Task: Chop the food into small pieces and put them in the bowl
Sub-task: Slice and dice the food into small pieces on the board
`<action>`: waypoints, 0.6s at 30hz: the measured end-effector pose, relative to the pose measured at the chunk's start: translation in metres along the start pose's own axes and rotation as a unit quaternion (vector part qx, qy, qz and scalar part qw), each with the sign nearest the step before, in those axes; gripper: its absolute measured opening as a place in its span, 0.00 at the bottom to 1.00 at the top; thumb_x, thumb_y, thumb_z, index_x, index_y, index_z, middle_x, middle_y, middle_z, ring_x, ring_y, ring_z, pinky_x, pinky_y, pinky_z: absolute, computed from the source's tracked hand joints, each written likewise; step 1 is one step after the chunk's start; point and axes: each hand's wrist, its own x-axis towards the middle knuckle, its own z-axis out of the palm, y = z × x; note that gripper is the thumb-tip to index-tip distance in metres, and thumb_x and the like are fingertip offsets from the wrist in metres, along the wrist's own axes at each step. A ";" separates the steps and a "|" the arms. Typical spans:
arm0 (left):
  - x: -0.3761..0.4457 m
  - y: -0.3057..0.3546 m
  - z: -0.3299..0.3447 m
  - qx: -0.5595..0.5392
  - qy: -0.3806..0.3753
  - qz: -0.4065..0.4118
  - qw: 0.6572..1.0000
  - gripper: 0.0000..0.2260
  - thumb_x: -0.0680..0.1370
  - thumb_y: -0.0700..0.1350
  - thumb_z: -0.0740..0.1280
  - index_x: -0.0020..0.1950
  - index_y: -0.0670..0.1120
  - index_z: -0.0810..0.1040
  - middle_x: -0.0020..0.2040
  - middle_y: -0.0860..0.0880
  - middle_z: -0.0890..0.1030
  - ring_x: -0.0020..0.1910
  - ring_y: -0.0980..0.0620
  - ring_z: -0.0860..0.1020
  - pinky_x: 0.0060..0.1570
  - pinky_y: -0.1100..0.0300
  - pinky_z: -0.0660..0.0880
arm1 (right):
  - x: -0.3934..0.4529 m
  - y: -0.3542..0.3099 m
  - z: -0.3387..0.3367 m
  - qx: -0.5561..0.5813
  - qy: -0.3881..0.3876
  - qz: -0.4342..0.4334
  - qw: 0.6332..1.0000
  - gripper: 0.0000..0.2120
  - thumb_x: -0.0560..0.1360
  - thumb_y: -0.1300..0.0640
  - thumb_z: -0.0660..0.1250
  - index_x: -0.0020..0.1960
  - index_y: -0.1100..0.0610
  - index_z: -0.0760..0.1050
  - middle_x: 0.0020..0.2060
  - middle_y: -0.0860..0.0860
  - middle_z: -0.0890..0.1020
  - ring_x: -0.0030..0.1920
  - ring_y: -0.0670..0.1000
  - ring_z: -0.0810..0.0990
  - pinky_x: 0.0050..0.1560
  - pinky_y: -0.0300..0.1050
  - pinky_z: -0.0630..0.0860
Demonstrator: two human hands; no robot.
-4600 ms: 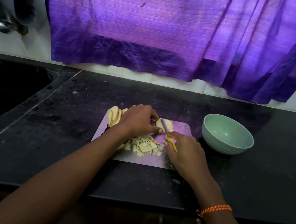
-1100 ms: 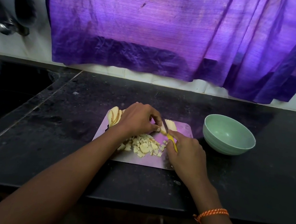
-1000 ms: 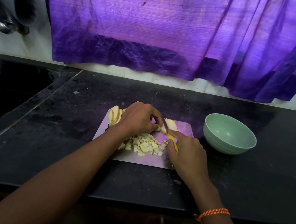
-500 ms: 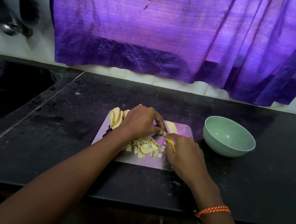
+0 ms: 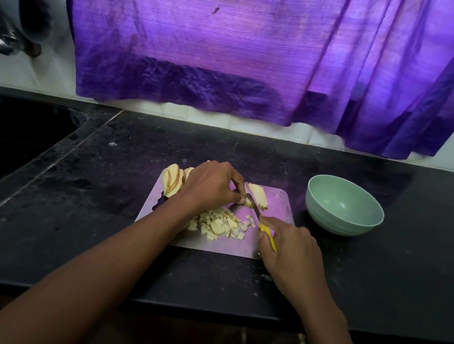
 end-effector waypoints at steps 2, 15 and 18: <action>0.000 0.000 0.000 0.002 0.003 -0.004 1.000 0.06 0.76 0.59 0.78 0.49 0.59 0.89 0.32 0.62 0.78 0.32 0.56 0.75 0.27 0.64 0.59 | -0.004 0.002 -0.001 -0.003 -0.002 0.006 1.000 0.19 0.82 0.45 0.61 0.71 0.44 0.75 0.45 0.51 0.83 0.42 0.50 0.75 0.40 0.47 0.72; 0.004 -0.010 0.004 -0.021 0.012 -0.020 0.999 0.04 0.75 0.54 0.80 0.47 0.57 0.89 0.42 0.58 0.86 0.40 0.57 0.82 0.38 0.57 0.81 | 0.005 0.002 0.002 0.062 0.051 0.019 0.997 0.20 0.80 0.45 0.63 0.71 0.44 0.76 0.37 0.50 0.81 0.40 0.53 0.78 0.41 0.51 0.77; 0.005 -0.015 0.003 -0.014 0.016 -0.030 0.999 0.03 0.76 0.54 0.79 0.46 0.57 0.88 0.42 0.58 0.85 0.41 0.58 0.81 0.41 0.54 0.83 | 0.017 -0.005 0.005 0.038 0.034 0.006 0.999 0.20 0.82 0.46 0.62 0.73 0.42 0.74 0.44 0.54 0.84 0.45 0.56 0.80 0.42 0.49 0.74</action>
